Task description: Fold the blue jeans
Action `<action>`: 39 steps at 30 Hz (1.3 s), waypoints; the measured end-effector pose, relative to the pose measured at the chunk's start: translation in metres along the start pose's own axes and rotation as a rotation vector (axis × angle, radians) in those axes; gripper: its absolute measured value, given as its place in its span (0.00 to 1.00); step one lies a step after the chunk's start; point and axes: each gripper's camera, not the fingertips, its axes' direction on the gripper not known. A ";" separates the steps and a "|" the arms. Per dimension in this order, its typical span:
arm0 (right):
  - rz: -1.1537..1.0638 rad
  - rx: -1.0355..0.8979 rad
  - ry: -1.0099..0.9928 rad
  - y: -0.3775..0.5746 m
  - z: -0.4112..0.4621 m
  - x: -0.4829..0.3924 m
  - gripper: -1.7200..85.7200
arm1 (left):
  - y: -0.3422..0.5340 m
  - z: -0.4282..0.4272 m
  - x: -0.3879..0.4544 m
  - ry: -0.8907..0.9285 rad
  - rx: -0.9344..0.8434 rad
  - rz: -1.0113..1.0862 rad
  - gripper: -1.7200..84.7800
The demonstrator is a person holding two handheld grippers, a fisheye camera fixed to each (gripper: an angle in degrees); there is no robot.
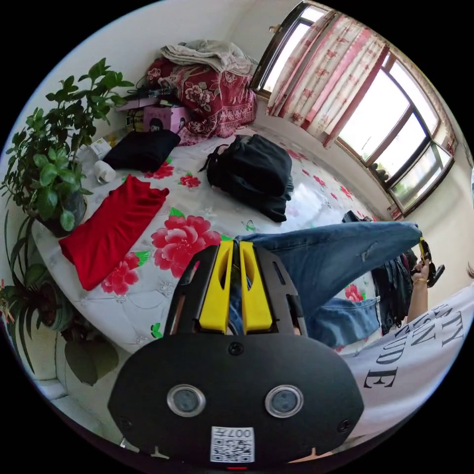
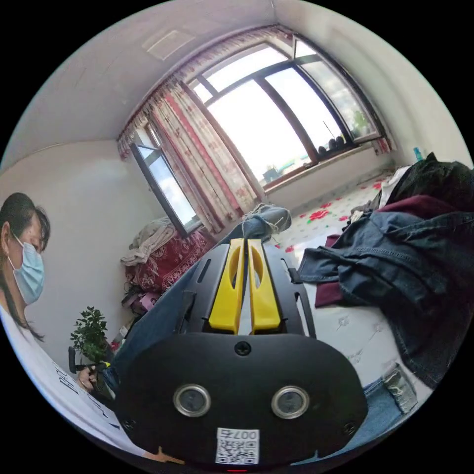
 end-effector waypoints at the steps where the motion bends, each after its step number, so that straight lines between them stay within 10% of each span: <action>1: -0.016 0.019 0.016 -0.005 -0.011 -0.003 0.02 | -0.006 0.003 0.003 0.010 0.007 0.014 0.02; 11: 0.076 -0.290 0.474 -0.017 0.088 0.075 0.08 | -0.105 0.158 0.031 -0.035 -0.163 -0.108 0.09; 25: -0.416 -1.093 -0.188 0.278 0.115 -0.104 0.11 | 0.159 0.054 -0.022 0.192 -0.328 -0.179 0.12; 39: -1.047 -1.418 -0.158 0.361 0.183 -0.209 0.03 | 0.133 0.039 0.069 -0.124 -0.291 0.553 0.03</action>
